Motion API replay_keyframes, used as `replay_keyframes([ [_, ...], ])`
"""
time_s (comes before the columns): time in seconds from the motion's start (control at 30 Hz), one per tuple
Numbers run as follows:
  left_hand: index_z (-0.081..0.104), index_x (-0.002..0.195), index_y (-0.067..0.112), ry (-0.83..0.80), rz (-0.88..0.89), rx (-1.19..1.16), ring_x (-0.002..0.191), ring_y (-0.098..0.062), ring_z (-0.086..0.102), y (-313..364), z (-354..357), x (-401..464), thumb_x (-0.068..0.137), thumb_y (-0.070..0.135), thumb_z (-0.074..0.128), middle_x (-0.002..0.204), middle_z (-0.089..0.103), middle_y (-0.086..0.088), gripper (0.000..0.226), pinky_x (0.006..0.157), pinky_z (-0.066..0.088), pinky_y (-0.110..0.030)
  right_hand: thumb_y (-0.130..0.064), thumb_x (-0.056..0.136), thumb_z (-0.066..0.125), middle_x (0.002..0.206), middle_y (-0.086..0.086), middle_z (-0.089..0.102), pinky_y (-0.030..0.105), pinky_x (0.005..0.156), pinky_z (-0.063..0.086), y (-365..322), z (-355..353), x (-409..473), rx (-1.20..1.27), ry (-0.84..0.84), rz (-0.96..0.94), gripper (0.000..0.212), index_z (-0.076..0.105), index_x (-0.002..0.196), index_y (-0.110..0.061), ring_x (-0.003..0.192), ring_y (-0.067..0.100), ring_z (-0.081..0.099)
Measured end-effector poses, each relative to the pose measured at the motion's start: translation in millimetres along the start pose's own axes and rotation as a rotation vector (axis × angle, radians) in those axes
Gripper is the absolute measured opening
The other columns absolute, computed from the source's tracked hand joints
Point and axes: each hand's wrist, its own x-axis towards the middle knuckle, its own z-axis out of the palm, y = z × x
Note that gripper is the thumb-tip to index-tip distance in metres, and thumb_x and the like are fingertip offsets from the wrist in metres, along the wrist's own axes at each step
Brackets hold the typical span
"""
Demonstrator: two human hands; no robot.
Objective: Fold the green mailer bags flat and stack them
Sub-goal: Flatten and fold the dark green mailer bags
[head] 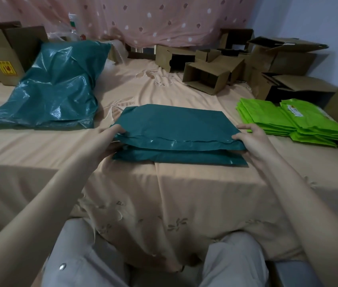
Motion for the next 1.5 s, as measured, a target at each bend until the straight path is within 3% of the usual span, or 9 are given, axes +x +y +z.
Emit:
replay_keyframes([
  [0.27,0.069,0.101,0.010,0.050,-0.005,0.067,0.093,-0.026,0.069,-10.4,-7.6,-5.4,0.053,0.038,0.072,0.099,0.072,-0.012,0.055,0.090,0.053,-0.039,0.001,0.083,0.059,0.098,0.015,0.064,0.036,0.066,0.053,14.5,-7.7,-1.5,-0.086,0.024,-0.039,0.031,0.048,0.106,-0.017,0.072,0.023,0.062],
  [0.43,0.070,0.088,0.008,0.155,0.120,0.303,0.074,-0.016,0.058,-17.8,-3.1,-6.0,0.085,0.031,0.055,0.081,0.064,-0.006,0.028,0.064,0.048,-0.018,-0.008,0.075,0.068,0.104,0.016,0.067,0.047,0.086,0.053,21.3,-7.8,-2.8,-0.197,0.074,-0.071,0.031,0.051,0.088,-0.030,0.094,0.031,0.066],
  [0.63,0.067,0.082,-0.002,0.239,0.288,0.649,0.058,-0.021,0.046,-31.3,-2.1,-6.9,0.091,0.027,0.049,0.063,0.053,-0.012,0.035,0.055,0.033,-0.032,-0.040,0.060,0.070,0.094,0.004,0.068,0.046,0.084,0.053,33.5,-14.0,-4.0,-0.454,0.121,-0.143,0.037,0.049,0.090,-0.040,0.090,0.024,0.065],
  [0.83,0.062,0.077,-0.004,0.332,0.470,0.810,0.078,-0.033,0.055,-39.5,-0.9,-7.2,0.093,0.028,0.050,0.081,0.060,-0.018,0.038,0.066,0.040,-0.040,-0.030,0.081,0.068,0.076,-0.002,0.055,0.038,0.070,0.045,37.4,-9.9,-11.7,-0.693,0.164,-0.269,0.034,0.047,0.106,-0.022,0.084,0.028,0.058],
  [0.93,0.055,0.079,0.001,0.379,0.526,0.920,0.083,-0.032,0.053,-46.4,-0.8,-5.2,0.092,0.031,0.050,0.091,0.055,-0.010,0.034,0.069,0.037,-0.037,-0.029,0.084,0.065,0.098,0.006,0.064,0.038,0.073,0.046,44.1,-8.4,-13.5,-0.770,0.167,-0.330,0.032,0.048,0.110,-0.019,0.094,0.031,0.059],
  [1.1,0.045,0.113,0.007,0.389,0.575,0.992,0.106,-0.036,0.051,-55.7,1.0,-7.1,0.090,0.028,0.057,0.126,0.041,-0.013,0.034,0.078,0.038,-0.043,-0.023,0.086,0.063,0.116,0.015,0.047,0.045,0.090,0.039,52.7,-3.1,-14.2,-0.975,0.233,-0.477,0.038,0.050,0.122,-0.018,0.109,0.034,0.045],
  [1.23,0.036,0.141,0.027,0.211,0.737,1.162,0.134,-0.020,0.034,-54.0,3.5,-6.0,0.097,0.018,0.039,0.149,0.035,0.004,0.045,0.100,0.032,-0.044,-0.015,0.092,0.051,0.136,0.006,0.041,0.047,0.098,0.037,55.3,0.2,-12.6,-1.079,0.146,-0.568,0.043,0.048,0.134,-0.025,0.123,0.029,0.035],
  [1.37,0.041,0.139,0.027,0.153,0.655,1.123,0.130,-0.020,0.042,-52.4,2.6,-3.1,0.097,0.016,0.036,0.143,0.046,0.004,0.043,0.098,0.032,-0.038,-0.017,0.092,0.042,0.140,-0.008,0.047,0.042,0.099,0.034,52.1,0.4,-8.7,-1.136,0.059,-0.508,0.047,0.046,0.137,-0.031,0.126,0.021,0.039],
  [1.5,0.058,0.119,0.019,0.162,0.545,0.669,0.097,-0.015,0.061,-37.7,-1.2,2.1,0.094,0.026,0.046,0.109,0.065,-0.004,0.028,0.078,0.041,-0.020,-0.042,0.075,0.042,0.124,-0.004,0.061,0.043,0.098,0.043,39.2,-3.0,2.0,-0.953,0.100,-0.345,0.044,0.057,0.116,-0.040,0.115,0.027,0.054],
])
